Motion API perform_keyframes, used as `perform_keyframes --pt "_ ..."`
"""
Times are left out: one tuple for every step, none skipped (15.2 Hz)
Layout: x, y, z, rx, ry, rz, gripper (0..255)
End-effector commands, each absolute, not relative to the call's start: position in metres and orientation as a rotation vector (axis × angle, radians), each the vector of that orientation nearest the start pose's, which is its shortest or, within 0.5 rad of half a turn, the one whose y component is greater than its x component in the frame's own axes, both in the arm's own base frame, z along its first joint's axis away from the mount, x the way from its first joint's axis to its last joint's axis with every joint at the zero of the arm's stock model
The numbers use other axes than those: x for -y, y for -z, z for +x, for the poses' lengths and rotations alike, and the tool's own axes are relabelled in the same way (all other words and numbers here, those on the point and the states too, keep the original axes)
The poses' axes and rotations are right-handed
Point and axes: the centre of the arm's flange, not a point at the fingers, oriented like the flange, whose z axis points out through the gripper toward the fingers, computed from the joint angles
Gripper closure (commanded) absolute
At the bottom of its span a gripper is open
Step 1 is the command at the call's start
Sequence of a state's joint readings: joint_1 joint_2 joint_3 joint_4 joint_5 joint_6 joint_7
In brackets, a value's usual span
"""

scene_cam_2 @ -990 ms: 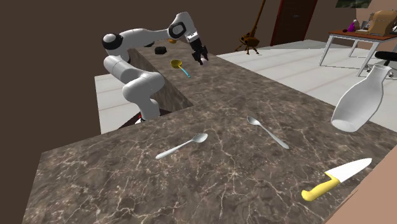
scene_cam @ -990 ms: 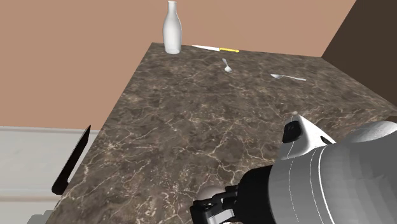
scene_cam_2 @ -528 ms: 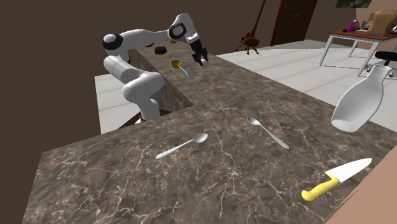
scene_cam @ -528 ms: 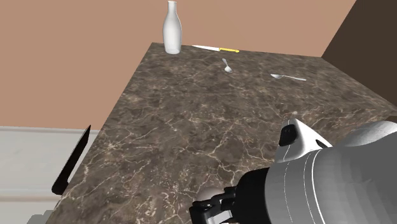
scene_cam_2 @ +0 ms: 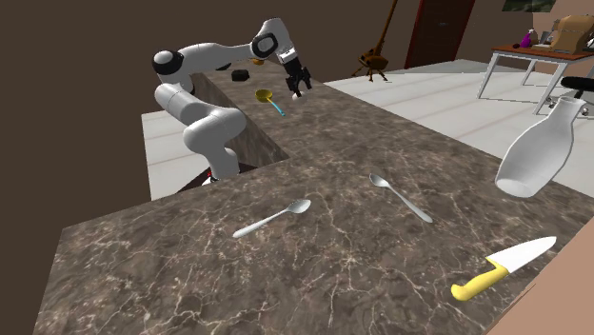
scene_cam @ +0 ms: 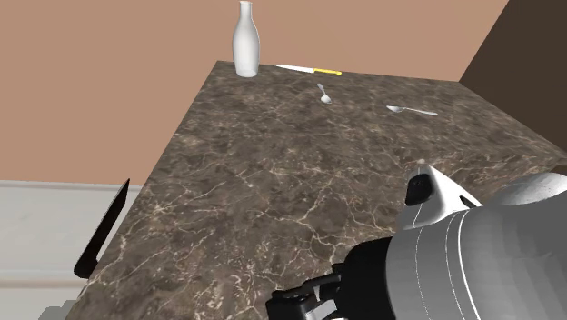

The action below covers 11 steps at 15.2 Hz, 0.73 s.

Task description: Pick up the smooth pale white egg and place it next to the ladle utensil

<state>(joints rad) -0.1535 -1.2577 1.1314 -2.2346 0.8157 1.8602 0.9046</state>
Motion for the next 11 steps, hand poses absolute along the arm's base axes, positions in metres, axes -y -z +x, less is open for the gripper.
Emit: perform_keyframes --pt "-0.462 -0.511 0.081 -0.347 0.694 -2.918 0" --pt "-0.461 -0.523 0.075 -0.347 0.694 -2.918 0" --pt "-0.46 -0.532 0.07 -0.347 0.694 -2.918 0" --pt "-0.46 -0.532 0.07 -0.347 0.694 -2.918 0" --pt "-0.46 -0.532 0.07 -0.347 0.694 -2.918 0" --pt "-0.46 -0.532 0.07 -0.347 0.694 -2.918 0" --pt "-0.46 -0.532 0.07 -0.347 0.694 -2.918 0" --pt "-0.46 -0.532 0.07 -0.347 0.694 -2.918 0" --pt "-0.46 -0.532 0.07 -0.347 0.694 -2.918 0" --pt "-0.46 -0.532 0.07 -0.347 0.694 -2.918 0" --pt "-0.46 -0.532 0.07 -0.347 0.694 -2.918 0"
